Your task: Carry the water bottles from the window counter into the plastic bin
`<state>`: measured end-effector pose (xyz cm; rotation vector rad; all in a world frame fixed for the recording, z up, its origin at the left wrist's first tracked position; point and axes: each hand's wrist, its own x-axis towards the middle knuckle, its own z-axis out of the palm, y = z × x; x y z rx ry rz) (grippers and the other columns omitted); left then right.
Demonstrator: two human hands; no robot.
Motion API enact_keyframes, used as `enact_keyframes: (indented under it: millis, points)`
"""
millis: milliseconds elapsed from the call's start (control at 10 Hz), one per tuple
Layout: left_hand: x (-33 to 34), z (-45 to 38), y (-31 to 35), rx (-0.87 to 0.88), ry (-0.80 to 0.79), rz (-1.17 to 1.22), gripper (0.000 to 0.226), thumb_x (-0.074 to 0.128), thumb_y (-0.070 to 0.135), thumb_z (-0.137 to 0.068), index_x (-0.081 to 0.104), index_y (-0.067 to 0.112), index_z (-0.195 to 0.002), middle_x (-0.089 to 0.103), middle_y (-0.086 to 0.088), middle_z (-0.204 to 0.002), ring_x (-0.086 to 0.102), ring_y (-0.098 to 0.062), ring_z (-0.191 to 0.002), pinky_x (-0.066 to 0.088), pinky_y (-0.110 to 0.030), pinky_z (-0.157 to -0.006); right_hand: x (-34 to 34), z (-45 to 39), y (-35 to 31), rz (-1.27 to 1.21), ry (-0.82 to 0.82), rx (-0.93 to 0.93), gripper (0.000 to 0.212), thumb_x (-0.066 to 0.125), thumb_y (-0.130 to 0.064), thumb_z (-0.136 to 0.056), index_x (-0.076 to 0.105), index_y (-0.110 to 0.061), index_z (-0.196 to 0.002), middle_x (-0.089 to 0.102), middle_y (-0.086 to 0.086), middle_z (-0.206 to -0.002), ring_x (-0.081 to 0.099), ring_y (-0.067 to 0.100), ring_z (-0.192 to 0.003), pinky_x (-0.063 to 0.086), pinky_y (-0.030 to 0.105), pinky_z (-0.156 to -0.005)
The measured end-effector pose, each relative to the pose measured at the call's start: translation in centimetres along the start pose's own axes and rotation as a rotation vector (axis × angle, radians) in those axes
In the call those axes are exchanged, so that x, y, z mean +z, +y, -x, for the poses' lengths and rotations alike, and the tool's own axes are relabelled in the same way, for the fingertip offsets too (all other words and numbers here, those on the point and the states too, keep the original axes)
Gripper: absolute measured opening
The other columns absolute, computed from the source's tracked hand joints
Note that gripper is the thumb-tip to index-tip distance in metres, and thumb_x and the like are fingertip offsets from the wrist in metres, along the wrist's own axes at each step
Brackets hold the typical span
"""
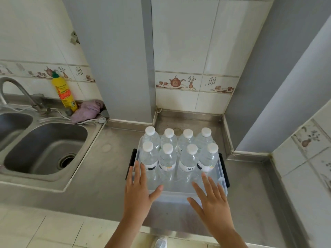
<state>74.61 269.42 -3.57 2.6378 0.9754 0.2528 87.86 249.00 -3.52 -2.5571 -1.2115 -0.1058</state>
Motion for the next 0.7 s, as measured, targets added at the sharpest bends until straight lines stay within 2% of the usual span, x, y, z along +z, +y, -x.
enact_keyframes:
  millis: [100,200,300,400,500,600,700]
  points:
    - [0.0,-0.1,-0.4,0.029,0.018,-0.022,0.099,0.017,0.077,-0.091,0.038,-0.003,-0.146,0.036,-0.02,-0.155,0.041,-0.044,-0.136,0.041,-0.048,-0.104,0.1,-0.2,-0.7,0.034,-0.026,0.021,0.062,0.02,-0.059,-0.096,0.063,-0.022,-0.122,0.054,0.016,-0.138,0.054,0.037,-0.123,0.019,0.048,-0.109]
    - [0.1,-0.7,-1.1,0.05,0.031,-0.021,0.098,0.017,0.076,-0.091,0.036,-0.003,-0.147,0.038,-0.021,-0.153,0.042,-0.043,-0.136,0.042,-0.047,-0.103,0.7,-0.3,-1.1,0.035,-0.041,0.044,0.062,0.019,-0.059,-0.097,0.061,-0.021,-0.122,0.055,0.015,-0.137,0.055,0.038,-0.121,0.027,0.053,-0.104]
    - [0.0,-1.4,-1.7,0.075,0.049,0.007,0.096,0.018,0.076,-0.091,0.032,0.001,-0.148,0.039,-0.02,-0.153,0.043,-0.043,-0.135,0.046,-0.048,-0.1,1.0,-0.6,-1.7,0.042,-0.045,0.07,0.062,0.019,-0.059,-0.096,0.06,-0.021,-0.123,0.055,0.015,-0.137,0.054,0.039,-0.122,0.027,0.054,-0.104]
    - [-0.2,-2.0,-2.2,0.098,0.015,0.02,0.1,0.017,0.079,-0.089,0.032,0.0,-0.149,0.038,-0.02,-0.154,0.043,-0.044,-0.136,0.043,-0.048,-0.103,0.5,-0.6,-2.5,0.043,-0.092,0.096,0.063,0.017,-0.059,-0.096,0.06,-0.021,-0.122,0.058,0.014,-0.134,0.056,0.039,-0.12,0.024,0.052,-0.103]
    - [-0.8,-2.2,-2.1,0.091,-0.046,0.073,0.114,0.009,0.087,-0.08,0.024,0.001,-0.153,0.023,-0.014,-0.161,0.027,-0.039,-0.146,0.03,-0.043,-0.113,-0.5,-0.8,-3.1,0.043,-0.194,0.162,0.066,0.014,-0.06,-0.096,0.062,-0.023,-0.12,0.059,0.011,-0.133,0.058,0.035,-0.119,0.023,0.049,-0.104]
    - [-1.4,-2.1,-2.5,0.082,-0.094,0.136,0.118,0.007,0.091,-0.071,0.004,0.011,-0.158,-0.004,-0.002,-0.165,0.001,-0.025,-0.152,0.009,-0.033,-0.12,-1.3,-0.6,-3.3,0.063,-0.187,0.157,0.071,0.011,-0.065,-0.093,0.06,-0.025,-0.124,0.055,0.007,-0.138,0.056,0.028,-0.123,0.033,0.048,-0.107]
    - [-3.6,-2.5,-3.3,0.13,-0.071,0.168,0.092,0.028,0.075,-0.083,0.027,0.016,-0.153,0.024,-0.005,-0.162,0.025,-0.026,-0.147,0.028,-0.04,-0.117,-3.6,-1.1,-4.6,-0.022,-0.098,0.17,0.075,0.012,-0.071,-0.088,0.056,-0.026,-0.128,0.05,0.001,-0.143,0.055,0.027,-0.122,0.046,0.044,-0.099]
